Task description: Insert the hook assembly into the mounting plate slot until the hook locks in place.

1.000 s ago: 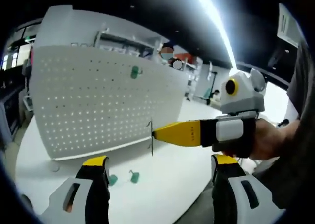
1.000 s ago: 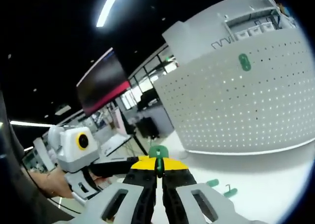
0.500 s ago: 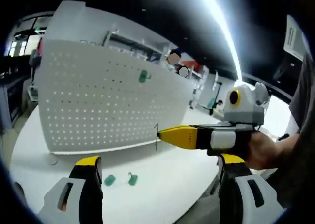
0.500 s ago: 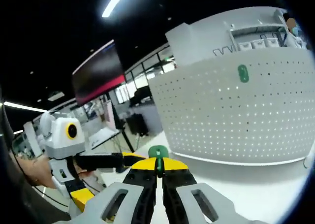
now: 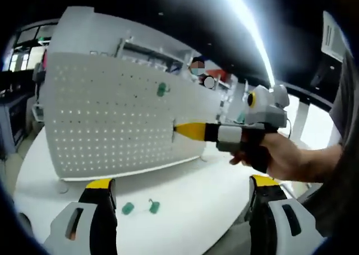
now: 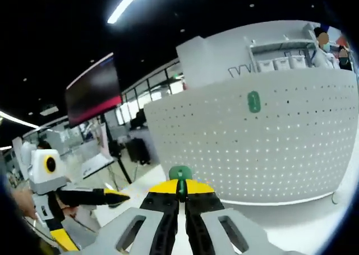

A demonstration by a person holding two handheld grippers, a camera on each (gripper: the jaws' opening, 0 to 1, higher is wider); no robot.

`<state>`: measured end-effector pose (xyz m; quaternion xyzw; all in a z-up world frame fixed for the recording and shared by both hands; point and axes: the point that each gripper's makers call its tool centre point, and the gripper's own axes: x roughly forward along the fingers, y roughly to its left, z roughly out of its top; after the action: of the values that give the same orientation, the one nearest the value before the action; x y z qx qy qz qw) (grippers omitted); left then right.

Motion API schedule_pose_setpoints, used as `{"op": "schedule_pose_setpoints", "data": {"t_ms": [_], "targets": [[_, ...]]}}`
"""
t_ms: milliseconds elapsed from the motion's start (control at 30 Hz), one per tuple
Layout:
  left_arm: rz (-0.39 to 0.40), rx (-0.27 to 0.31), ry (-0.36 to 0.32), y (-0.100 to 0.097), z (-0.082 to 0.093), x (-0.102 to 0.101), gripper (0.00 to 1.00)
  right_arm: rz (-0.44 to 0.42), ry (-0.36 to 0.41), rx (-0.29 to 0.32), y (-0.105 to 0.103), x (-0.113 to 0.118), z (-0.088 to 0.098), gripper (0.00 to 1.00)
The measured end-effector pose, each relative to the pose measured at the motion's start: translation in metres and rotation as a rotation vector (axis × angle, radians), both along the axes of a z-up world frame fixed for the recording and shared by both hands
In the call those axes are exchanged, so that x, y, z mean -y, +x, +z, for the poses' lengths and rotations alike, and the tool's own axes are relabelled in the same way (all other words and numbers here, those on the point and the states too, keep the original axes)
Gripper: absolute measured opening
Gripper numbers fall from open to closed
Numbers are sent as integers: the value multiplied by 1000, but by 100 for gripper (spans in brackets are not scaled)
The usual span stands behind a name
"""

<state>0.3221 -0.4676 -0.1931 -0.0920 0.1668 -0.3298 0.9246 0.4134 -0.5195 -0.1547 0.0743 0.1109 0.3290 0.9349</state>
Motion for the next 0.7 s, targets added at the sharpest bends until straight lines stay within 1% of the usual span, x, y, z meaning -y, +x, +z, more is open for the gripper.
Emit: {"op": "schedule_pose_setpoints", "data": {"t_ms": [133,200,367,600,700], "targets": [[6,-2,15,0,-3,-2,100,-47,-33,43,19,13,8,0],[13,-13,6,0,-4,-3,100,-75,-55,71,30,20,12,0],[18,-20,3,0,-6,-3,100,-146,-71,107,52,37,21,0],[30,-32,-4,1,-9,-8,100,-225,-108,155,84,62,35,0],[28,-46,-44,0,-7,-9,100,-265,-107,171,96,74,41,0]]}}
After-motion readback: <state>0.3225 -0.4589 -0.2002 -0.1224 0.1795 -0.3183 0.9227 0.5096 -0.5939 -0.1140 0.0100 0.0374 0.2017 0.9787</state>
